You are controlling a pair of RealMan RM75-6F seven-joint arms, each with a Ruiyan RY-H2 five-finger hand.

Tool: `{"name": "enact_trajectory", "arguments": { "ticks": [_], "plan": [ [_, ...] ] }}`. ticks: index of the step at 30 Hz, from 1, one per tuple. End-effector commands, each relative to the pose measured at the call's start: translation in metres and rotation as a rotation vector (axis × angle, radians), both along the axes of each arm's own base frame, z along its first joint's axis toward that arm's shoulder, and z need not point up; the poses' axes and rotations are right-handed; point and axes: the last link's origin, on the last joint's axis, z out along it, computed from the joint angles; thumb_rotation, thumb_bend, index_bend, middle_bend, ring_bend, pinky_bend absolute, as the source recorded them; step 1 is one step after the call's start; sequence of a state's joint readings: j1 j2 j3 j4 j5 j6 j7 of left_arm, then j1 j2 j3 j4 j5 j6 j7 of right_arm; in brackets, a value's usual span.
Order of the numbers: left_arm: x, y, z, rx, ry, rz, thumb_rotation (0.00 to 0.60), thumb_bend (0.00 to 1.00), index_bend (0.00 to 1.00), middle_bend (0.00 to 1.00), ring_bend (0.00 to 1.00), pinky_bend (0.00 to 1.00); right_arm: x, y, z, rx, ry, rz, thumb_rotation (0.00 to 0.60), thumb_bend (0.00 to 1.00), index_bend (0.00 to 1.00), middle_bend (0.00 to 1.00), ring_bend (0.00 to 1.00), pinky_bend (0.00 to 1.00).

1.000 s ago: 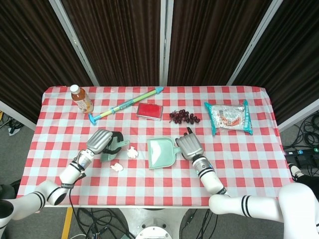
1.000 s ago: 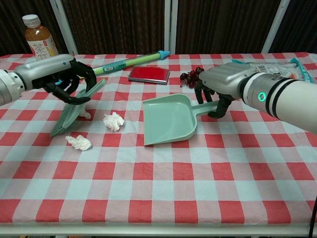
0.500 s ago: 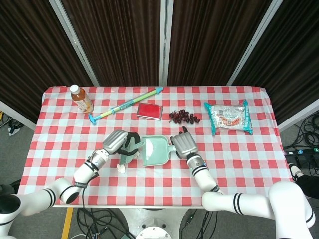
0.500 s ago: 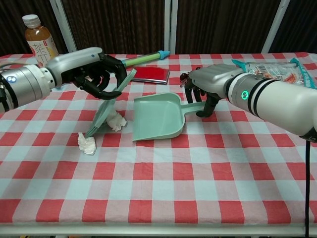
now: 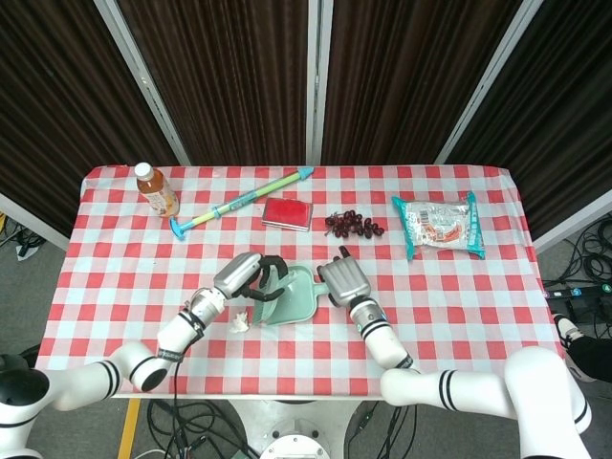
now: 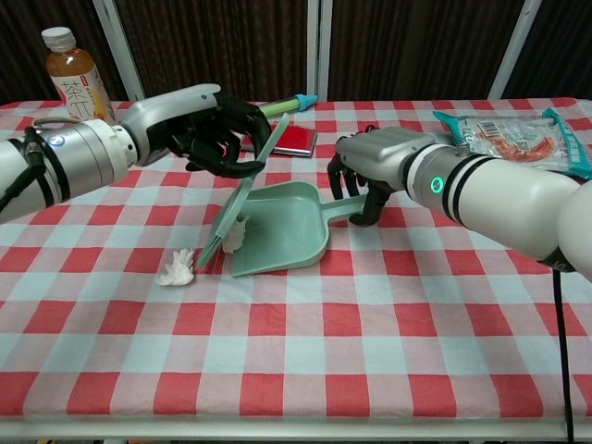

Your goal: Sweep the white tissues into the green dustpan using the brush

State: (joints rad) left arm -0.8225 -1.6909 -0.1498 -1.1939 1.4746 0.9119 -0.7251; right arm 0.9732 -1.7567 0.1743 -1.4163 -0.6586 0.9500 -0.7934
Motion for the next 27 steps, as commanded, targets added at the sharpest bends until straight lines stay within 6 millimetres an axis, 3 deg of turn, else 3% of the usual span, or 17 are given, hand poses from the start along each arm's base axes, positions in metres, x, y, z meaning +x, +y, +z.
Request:
{"name": "enact_trajectory", "arguments": {
  "ticks": [1, 9, 15, 20, 27],
  "plan": [
    [0.004, -0.002, 0.009, -0.038, -0.083, 0.032, 0.6, 0.45, 0.54, 0.56, 0.7, 0.88, 0.0, 0.0, -0.001, 0.003, -0.005, 0.003, 0.6, 0.34, 0.67, 0.58, 0.32, 0.11],
    [-0.041, -0.009, 0.042, 0.082, 0.052, 0.045, 0.6, 0.46, 0.54, 0.56, 0.7, 0.88, -0.008, -0.001, 0.005, 0.014, 0.017, 0.026, 0.6, 0.34, 0.68, 0.58, 0.32, 0.11],
    [-0.068, -0.034, 0.052, 0.148, 0.157, 0.09, 0.6, 0.46, 0.54, 0.56, 0.7, 0.88, -0.011, 0.001, 0.009, 0.032, 0.024, 0.052, 0.6, 0.34, 0.68, 0.58, 0.32, 0.11],
    [-0.075, -0.054, 0.055, 0.172, 0.183, 0.128, 0.6, 0.47, 0.54, 0.56, 0.7, 0.88, -0.01, 0.003, 0.007, 0.048, 0.032, 0.065, 0.6, 0.34, 0.68, 0.58, 0.32, 0.11],
    [-0.059, -0.067, 0.04, 0.176, 0.12, 0.176, 0.6, 0.47, 0.54, 0.56, 0.7, 0.88, -0.004, 0.003, 0.005, 0.048, 0.025, 0.067, 0.6, 0.34, 0.68, 0.58, 0.32, 0.11]
  ]
}}
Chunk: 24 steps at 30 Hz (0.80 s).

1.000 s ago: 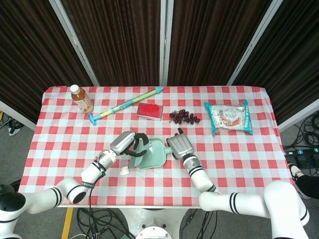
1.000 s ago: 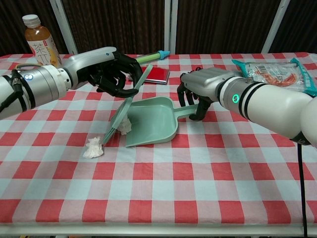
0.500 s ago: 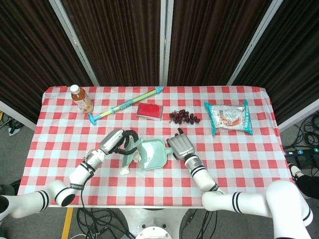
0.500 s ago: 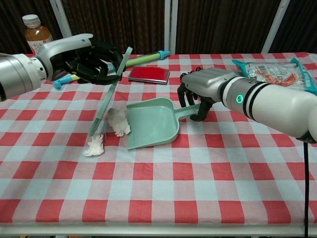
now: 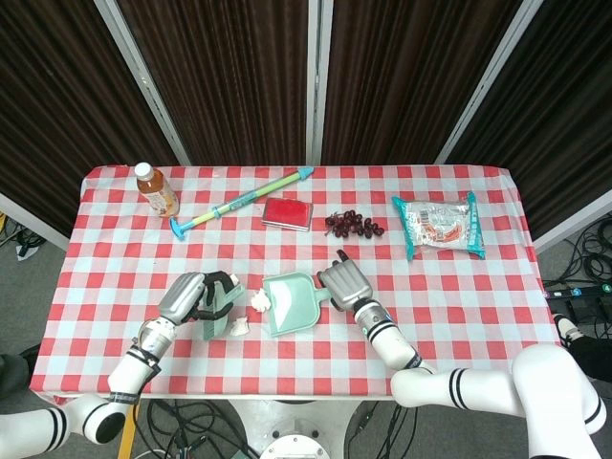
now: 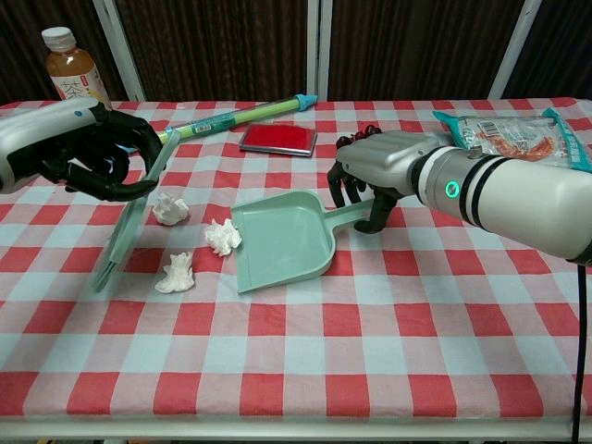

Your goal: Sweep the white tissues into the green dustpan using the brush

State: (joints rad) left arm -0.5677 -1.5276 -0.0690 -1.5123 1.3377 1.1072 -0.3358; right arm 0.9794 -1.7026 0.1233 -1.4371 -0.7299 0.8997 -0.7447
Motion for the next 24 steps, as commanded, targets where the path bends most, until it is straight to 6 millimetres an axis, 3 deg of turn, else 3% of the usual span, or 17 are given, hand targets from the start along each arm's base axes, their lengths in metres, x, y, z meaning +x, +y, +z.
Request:
{"name": "enact_trajectory", "arguments": {
  "ticks": [1, 11, 24],
  "plan": [
    [0.009, 0.0, -0.011, 0.013, -0.021, 0.016, 0.6, 0.47, 0.54, 0.56, 0.7, 0.88, 0.003, 0.0, -0.001, 0.001, -0.005, -0.001, 0.6, 0.34, 0.68, 0.58, 0.32, 0.11],
    [0.033, 0.011, -0.043, -0.004, -0.052, 0.048, 0.6, 0.47, 0.54, 0.56, 0.7, 0.88, 0.009, 0.001, -0.005, -0.004, -0.017, -0.01, 0.6, 0.34, 0.68, 0.58, 0.32, 0.11],
    [0.076, 0.025, -0.059, -0.034, -0.137, 0.009, 0.6, 0.47, 0.54, 0.56, 0.7, 0.88, 0.014, 0.006, -0.012, -0.006, -0.037, -0.014, 0.6, 0.34, 0.69, 0.58, 0.32, 0.11]
  ]
}}
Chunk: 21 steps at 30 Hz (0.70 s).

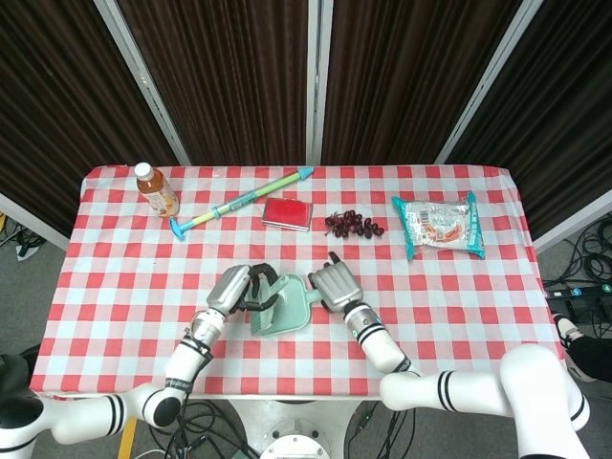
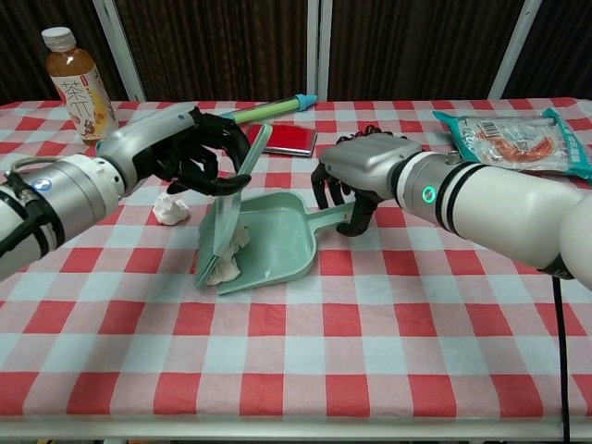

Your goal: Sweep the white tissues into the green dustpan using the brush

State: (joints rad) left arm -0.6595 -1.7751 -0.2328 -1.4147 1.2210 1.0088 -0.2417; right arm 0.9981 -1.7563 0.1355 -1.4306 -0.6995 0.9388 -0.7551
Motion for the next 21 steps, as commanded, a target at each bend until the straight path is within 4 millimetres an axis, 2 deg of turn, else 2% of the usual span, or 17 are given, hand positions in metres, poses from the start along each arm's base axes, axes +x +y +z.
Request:
{"name": "enact_trajectory", "arguments": {
  "ticks": [1, 6, 10, 16, 21],
  "plan": [
    [0.011, 0.002, -0.002, -0.008, -0.025, -0.01, 0.6, 0.47, 0.54, 0.56, 0.69, 0.88, 0.001, 0.0, -0.001, -0.003, -0.007, -0.003, 0.6, 0.34, 0.69, 0.58, 0.32, 0.11],
    [0.027, 0.002, -0.008, -0.068, -0.101, -0.006, 0.6, 0.47, 0.54, 0.56, 0.68, 0.88, 0.001, 0.001, -0.003, -0.013, -0.027, -0.011, 0.6, 0.34, 0.69, 0.58, 0.32, 0.11],
    [0.029, 0.004, 0.0, -0.073, -0.148, -0.006, 0.6, 0.47, 0.54, 0.56, 0.67, 0.88, 0.0, 0.001, -0.004, -0.018, -0.038, -0.015, 0.6, 0.34, 0.69, 0.59, 0.32, 0.11],
    [0.004, 0.013, 0.031, 0.004, -0.118, 0.001, 0.6, 0.47, 0.54, 0.56, 0.67, 0.88, -0.004, -0.001, 0.0, -0.033, -0.039, -0.027, 0.6, 0.34, 0.69, 0.59, 0.32, 0.11],
    [-0.033, 0.025, 0.053, 0.087, -0.032, 0.039, 0.6, 0.47, 0.54, 0.56, 0.67, 0.88, -0.006, -0.002, 0.001, -0.039, -0.039, -0.037, 0.6, 0.34, 0.69, 0.59, 0.32, 0.11]
  ]
}}
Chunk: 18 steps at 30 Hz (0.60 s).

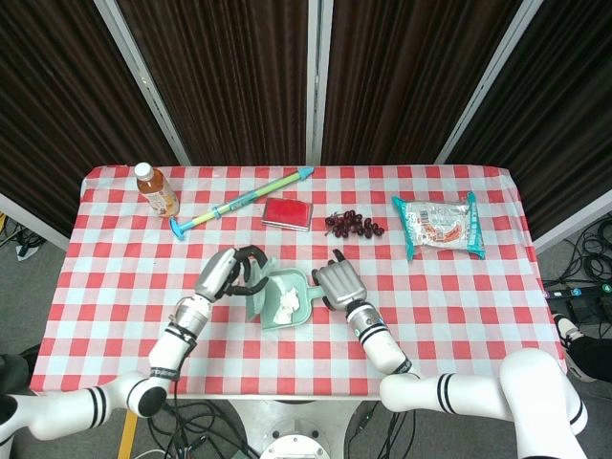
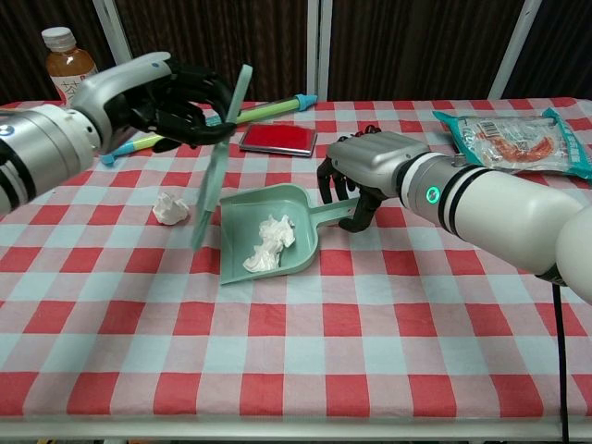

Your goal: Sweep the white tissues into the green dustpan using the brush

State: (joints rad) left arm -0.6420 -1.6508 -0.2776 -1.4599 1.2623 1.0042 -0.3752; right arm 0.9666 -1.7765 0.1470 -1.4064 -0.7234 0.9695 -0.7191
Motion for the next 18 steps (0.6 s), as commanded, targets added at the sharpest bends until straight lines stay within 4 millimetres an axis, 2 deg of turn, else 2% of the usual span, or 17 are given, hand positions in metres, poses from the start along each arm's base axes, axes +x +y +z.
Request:
{"name": "enact_trajectory", "arguments": {
  "ticks": [1, 4, 8, 14, 18],
  "plan": [
    [-0.028, 0.009, 0.013, 0.054, 0.069, 0.035, 0.6, 0.47, 0.54, 0.56, 0.67, 0.88, 0.0, -0.001, 0.0, -0.005, 0.001, -0.002, 0.6, 0.34, 0.69, 0.59, 0.32, 0.11],
    [-0.044, 0.016, 0.017, 0.079, 0.132, 0.047, 0.6, 0.47, 0.53, 0.56, 0.66, 0.88, 0.0, -0.001, 0.001, -0.011, -0.001, -0.008, 0.6, 0.34, 0.69, 0.59, 0.32, 0.11],
    [-0.057, 0.025, 0.008, 0.048, 0.159, 0.075, 0.6, 0.47, 0.53, 0.56, 0.66, 0.88, 0.001, -0.002, 0.002, -0.022, -0.001, -0.016, 0.6, 0.34, 0.69, 0.59, 0.32, 0.11],
    [-0.06, 0.035, -0.005, 0.051, 0.162, 0.086, 0.6, 0.47, 0.53, 0.56, 0.66, 0.88, 0.001, -0.002, 0.001, -0.027, 0.014, -0.022, 0.6, 0.34, 0.69, 0.59, 0.32, 0.11],
    [-0.059, 0.036, 0.004, 0.079, 0.113, 0.096, 0.6, 0.48, 0.53, 0.56, 0.66, 0.88, 0.0, -0.002, 0.003, -0.035, 0.015, -0.026, 0.6, 0.34, 0.69, 0.59, 0.32, 0.11]
  ]
}}
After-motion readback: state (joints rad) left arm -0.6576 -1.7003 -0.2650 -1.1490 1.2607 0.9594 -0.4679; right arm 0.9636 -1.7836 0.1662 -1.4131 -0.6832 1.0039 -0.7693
